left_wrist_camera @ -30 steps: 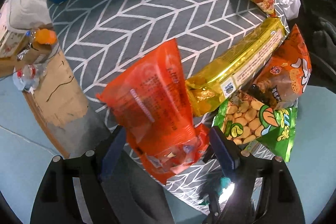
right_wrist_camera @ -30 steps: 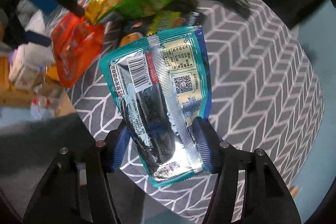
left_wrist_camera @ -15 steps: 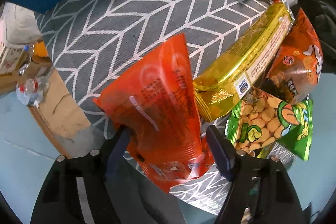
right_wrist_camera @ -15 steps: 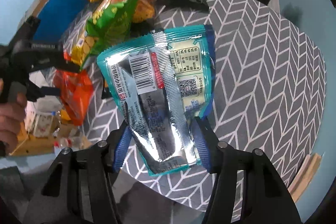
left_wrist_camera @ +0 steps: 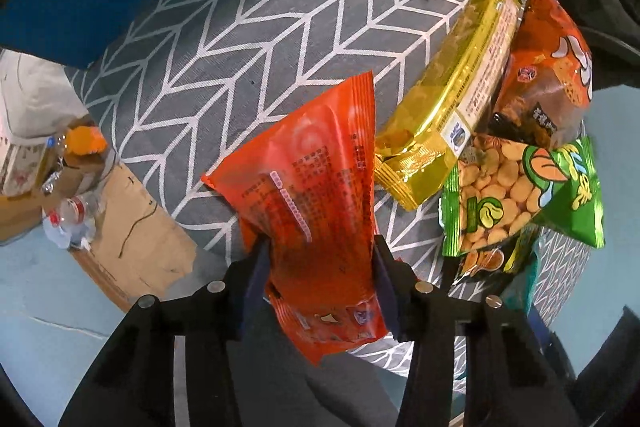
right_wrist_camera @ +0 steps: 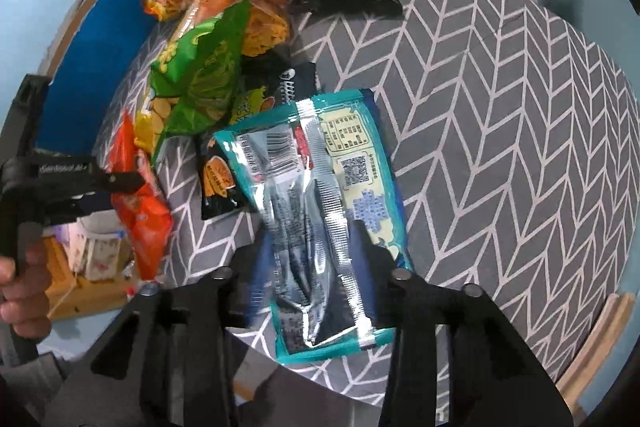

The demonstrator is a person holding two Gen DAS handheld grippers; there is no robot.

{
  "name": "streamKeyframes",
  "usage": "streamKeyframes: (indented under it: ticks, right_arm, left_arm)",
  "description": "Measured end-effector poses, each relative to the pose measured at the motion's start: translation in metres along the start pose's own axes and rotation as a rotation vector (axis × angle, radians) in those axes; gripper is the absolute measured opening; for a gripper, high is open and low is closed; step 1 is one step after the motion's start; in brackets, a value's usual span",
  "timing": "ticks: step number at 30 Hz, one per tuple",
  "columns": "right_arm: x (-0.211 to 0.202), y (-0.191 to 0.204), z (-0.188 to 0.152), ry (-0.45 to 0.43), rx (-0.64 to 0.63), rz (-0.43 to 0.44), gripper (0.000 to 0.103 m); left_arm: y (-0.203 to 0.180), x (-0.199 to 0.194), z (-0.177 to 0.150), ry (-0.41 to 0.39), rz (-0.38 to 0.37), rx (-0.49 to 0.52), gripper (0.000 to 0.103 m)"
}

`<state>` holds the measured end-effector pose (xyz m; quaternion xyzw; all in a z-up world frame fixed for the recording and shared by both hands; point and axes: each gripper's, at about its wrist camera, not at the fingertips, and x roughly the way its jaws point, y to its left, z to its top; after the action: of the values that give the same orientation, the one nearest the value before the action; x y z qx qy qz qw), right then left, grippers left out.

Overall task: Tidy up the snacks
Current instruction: 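Grasp the teal packet with the right gripper while the left grasps the orange bag, then lift the teal packet and orange bag and carry them over the box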

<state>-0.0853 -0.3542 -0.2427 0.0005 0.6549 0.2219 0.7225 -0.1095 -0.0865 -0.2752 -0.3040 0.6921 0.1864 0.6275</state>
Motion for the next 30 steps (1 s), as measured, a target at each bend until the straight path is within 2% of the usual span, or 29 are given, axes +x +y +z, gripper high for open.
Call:
streamKeyframes:
  ticks: [1,2,3,13,15,17,19,23,25,30]
  right_arm:
    - [0.002,0.001,0.001,0.008,0.006,-0.007,0.056]
    - [0.005,0.000,0.004,0.020,0.010,-0.023,0.070]
    - [0.007,0.001,0.005,0.025,0.011,-0.040,0.077]
    - [0.043,0.008,0.017,0.060,-0.043,-0.113,0.077]
    - [0.044,0.009,0.017,0.049,-0.050,-0.127,0.066]
    - [0.043,0.010,0.020,0.038,-0.050,-0.113,0.062]
    - [0.039,0.010,0.019,0.023,-0.049,-0.103,0.056]
    - [0.034,0.005,0.018,0.016,-0.038,-0.092,0.055]
    - [0.031,0.003,0.014,0.009,-0.030,-0.091,0.055]
    - [0.016,0.000,0.004,-0.006,-0.010,-0.075,0.055]
  left_arm:
    - [-0.001,-0.002,0.000,0.001,0.003,0.007,0.049]
    - [0.000,-0.002,0.000,0.001,0.006,0.015,0.049]
    - [-0.001,-0.003,0.000,0.001,0.007,0.019,0.049]
    - [-0.009,-0.014,-0.006,-0.012,0.016,0.069,0.044]
    - [-0.012,-0.014,-0.006,-0.012,0.010,0.071,0.044]
    - [-0.011,-0.011,-0.004,-0.006,0.006,0.065,0.044]
    - [-0.005,-0.004,-0.003,0.003,-0.006,0.048,0.047]
    - [-0.006,0.004,0.000,0.021,0.008,0.015,0.058]
    - [-0.006,0.009,0.001,0.040,0.014,-0.001,0.070]
    - [-0.005,0.015,0.002,0.046,0.039,-0.014,0.071]
